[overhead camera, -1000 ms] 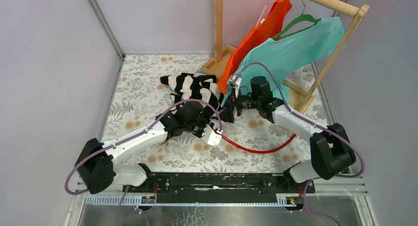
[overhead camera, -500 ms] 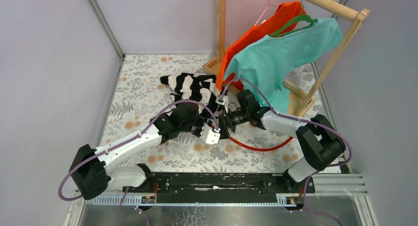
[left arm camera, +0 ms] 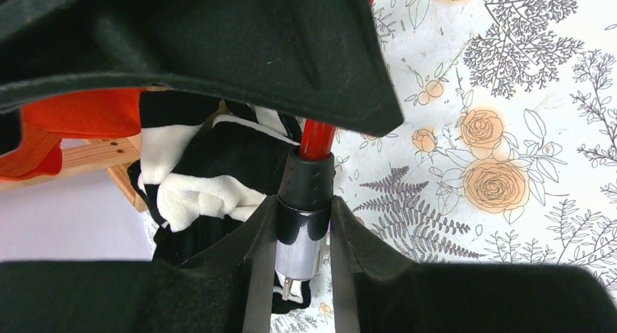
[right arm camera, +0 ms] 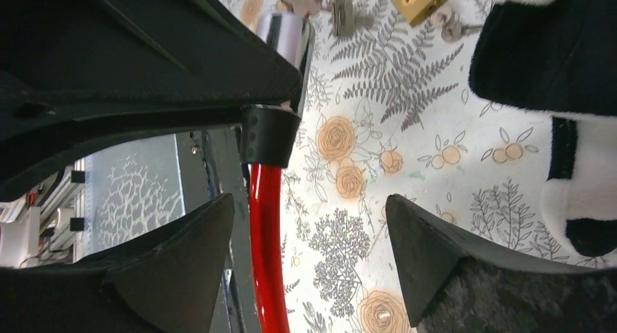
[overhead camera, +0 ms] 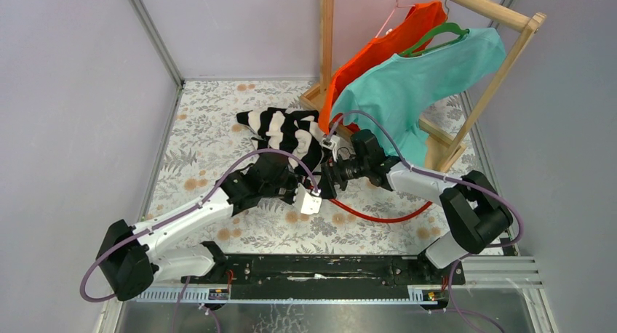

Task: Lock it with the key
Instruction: Pick up the lock from the center of the board.

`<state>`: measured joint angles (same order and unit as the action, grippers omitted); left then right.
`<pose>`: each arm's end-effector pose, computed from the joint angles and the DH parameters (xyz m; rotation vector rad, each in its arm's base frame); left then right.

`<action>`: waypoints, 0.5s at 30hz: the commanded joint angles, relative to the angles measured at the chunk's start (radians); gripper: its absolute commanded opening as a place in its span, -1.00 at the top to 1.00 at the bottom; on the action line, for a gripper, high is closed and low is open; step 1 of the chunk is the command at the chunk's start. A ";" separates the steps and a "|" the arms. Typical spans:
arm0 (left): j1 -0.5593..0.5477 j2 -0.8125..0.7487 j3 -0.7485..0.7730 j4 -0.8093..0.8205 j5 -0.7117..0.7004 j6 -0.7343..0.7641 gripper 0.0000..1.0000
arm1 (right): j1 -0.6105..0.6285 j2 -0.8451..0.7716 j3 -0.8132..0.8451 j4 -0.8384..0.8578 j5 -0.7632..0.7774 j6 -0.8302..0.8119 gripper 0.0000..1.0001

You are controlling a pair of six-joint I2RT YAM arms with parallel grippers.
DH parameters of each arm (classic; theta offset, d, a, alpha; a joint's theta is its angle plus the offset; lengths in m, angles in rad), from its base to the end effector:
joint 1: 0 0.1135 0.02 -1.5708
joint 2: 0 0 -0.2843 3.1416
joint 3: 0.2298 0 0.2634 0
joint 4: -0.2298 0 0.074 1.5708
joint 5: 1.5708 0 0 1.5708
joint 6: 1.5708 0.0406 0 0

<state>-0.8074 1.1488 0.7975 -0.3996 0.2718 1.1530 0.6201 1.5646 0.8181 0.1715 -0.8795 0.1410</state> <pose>0.1634 -0.1865 0.2638 1.9759 1.1610 -0.1372 0.2513 0.2178 0.2134 -1.0447 1.9589 1.3738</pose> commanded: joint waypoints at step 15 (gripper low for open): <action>0.000 -0.042 -0.022 0.140 0.071 -0.076 0.88 | 0.004 -0.148 0.002 0.132 0.087 0.019 -0.54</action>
<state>-0.8074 1.1191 0.7635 -0.3584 0.3115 1.1034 0.6201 1.4261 0.7956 0.2523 -0.8047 0.1394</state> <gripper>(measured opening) 0.329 0.793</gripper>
